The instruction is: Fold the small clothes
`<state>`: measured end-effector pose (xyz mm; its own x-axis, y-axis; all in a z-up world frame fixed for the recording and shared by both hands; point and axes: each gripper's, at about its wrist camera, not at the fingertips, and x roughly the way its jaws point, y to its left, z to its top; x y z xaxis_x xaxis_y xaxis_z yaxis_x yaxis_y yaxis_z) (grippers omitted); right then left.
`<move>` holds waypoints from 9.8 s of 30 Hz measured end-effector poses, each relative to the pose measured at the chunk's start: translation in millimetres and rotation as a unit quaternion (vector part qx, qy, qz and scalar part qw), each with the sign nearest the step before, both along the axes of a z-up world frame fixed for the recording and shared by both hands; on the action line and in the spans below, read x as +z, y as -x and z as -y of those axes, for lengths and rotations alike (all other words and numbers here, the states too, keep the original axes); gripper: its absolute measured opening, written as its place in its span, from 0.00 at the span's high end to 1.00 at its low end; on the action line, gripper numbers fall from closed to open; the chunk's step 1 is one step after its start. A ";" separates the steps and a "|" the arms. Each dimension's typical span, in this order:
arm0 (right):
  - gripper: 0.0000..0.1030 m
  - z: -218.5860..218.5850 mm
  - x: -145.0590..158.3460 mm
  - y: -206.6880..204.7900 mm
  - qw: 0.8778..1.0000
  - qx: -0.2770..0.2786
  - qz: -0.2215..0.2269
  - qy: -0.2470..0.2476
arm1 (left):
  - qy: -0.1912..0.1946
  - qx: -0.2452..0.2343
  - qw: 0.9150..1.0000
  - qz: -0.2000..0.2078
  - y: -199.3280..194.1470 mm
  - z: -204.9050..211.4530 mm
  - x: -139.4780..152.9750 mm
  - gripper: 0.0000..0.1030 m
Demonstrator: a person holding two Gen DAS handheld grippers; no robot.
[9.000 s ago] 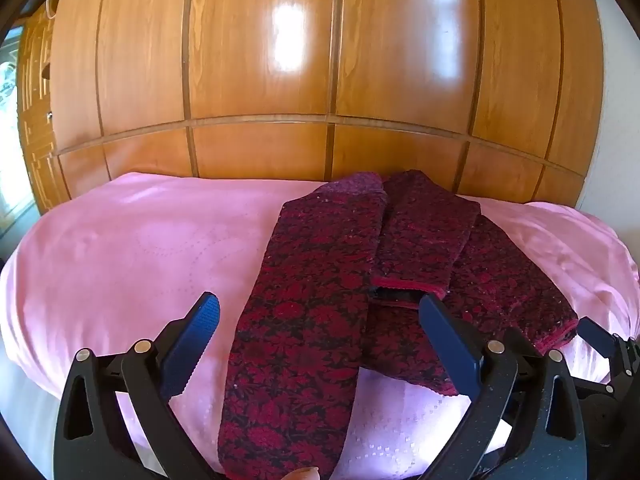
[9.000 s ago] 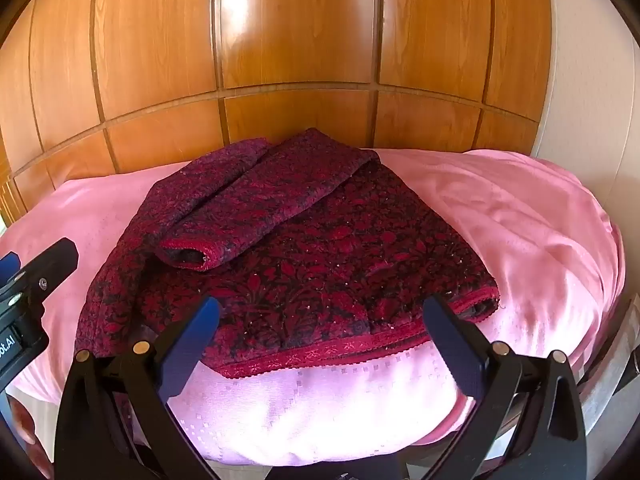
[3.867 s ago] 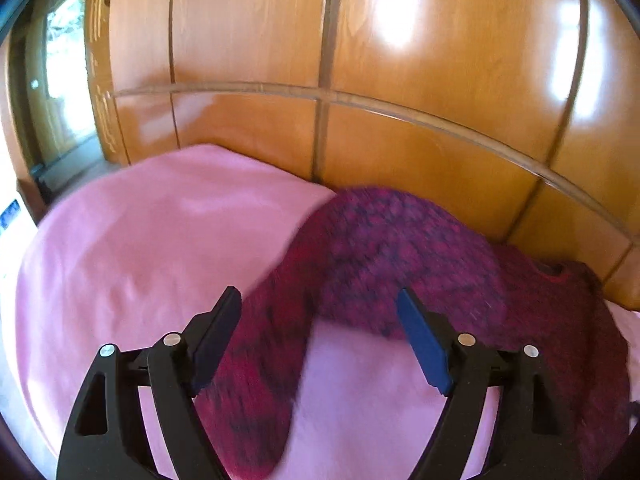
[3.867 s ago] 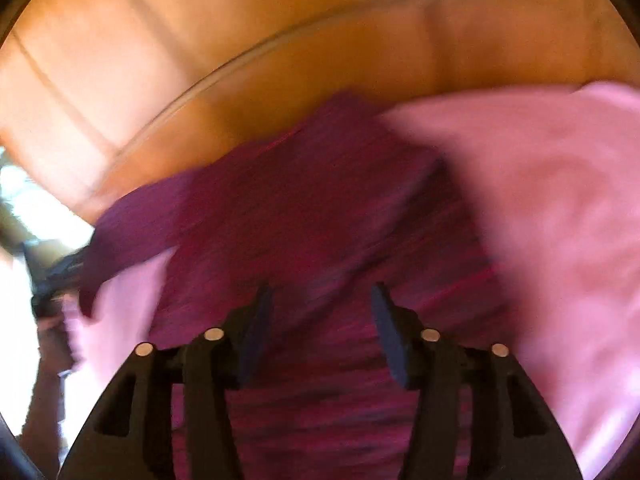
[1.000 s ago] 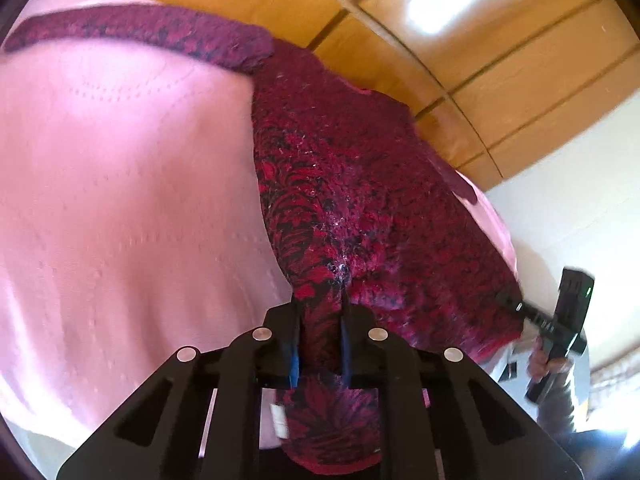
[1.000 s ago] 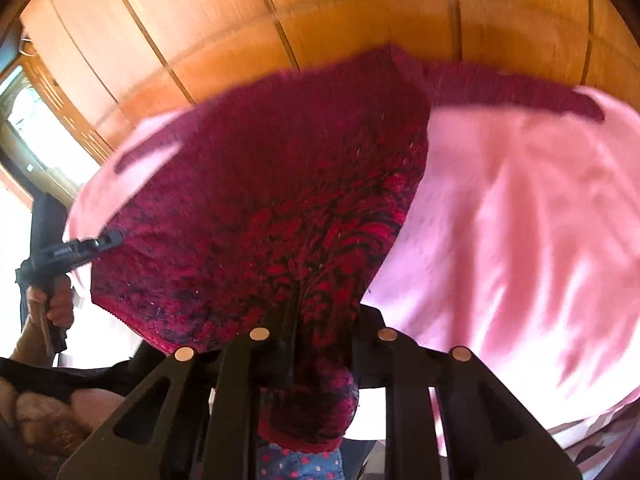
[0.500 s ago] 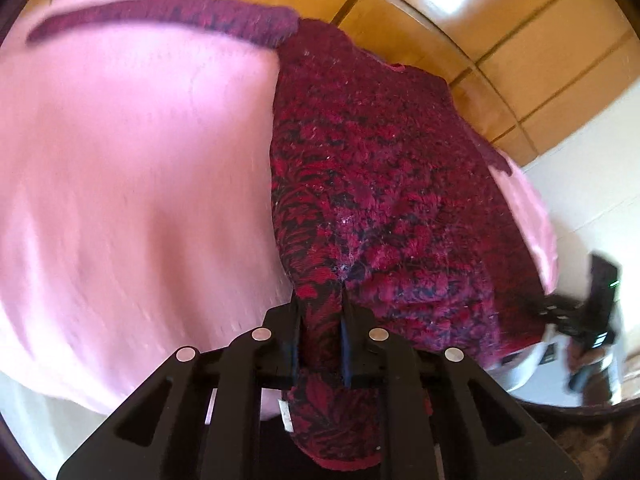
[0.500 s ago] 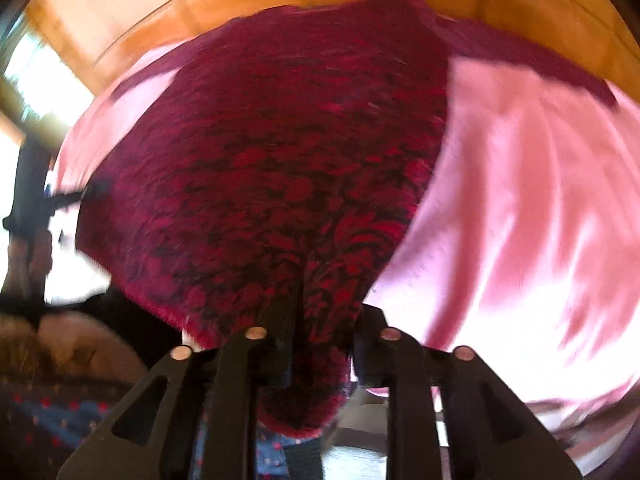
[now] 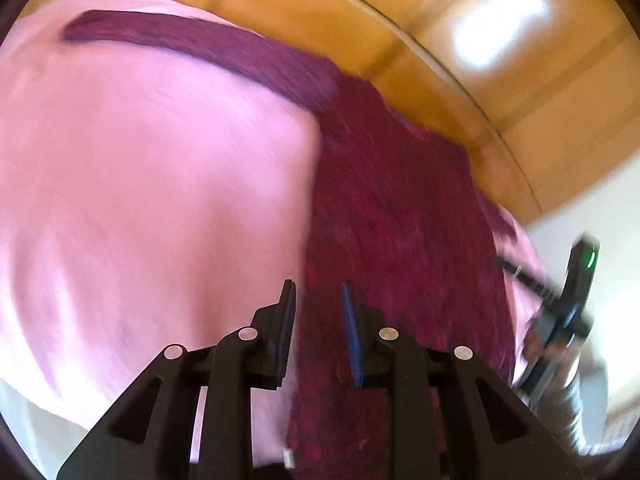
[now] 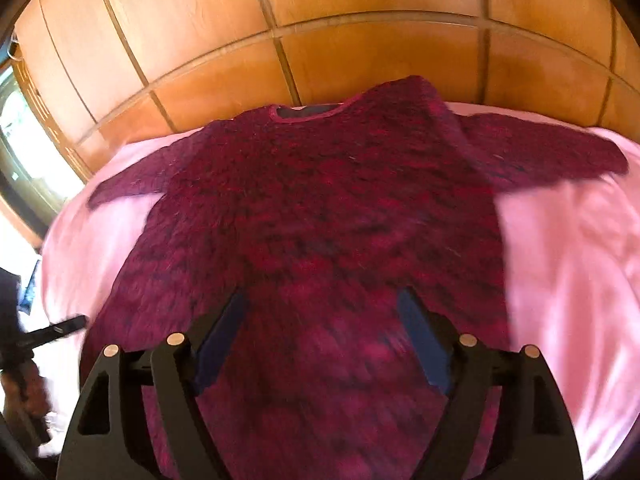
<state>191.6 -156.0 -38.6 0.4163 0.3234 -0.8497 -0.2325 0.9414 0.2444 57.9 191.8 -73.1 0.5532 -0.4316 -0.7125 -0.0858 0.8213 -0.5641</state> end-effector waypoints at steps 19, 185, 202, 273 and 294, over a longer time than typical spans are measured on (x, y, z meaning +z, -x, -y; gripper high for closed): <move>0.02 -44.9 -61.8 -17.8 0.996 -0.002 0.027 0.085 | 0.031 0.224 0.974 -0.018 -170.2 -150.1 -12.4 0.61; 0.33 100.8 -4.9 48.3 0.990 -0.089 -0.040 -0.103 | -0.122 -0.120 0.979 0.107 -34.6 144.9 18.2 0.65; 0.63 365.8 -81.9 -59.2 0.794 -0.554 -0.010 -0.250 | -0.076 -0.126 0.987 0.069 -84.0 156.0 -30.7 0.64; 0.15 77.6 -36.1 -77.9 0.970 -0.150 -0.036 -0.187 | -0.132 -0.015 0.991 0.009 -244.3 138.1 -20.1 0.90; 0.17 13.4 -91.2 -222.0 0.990 -0.137 -0.001 0.030 | -0.149 -0.012 0.988 0.030 -226.0 132.8 -26.3 0.86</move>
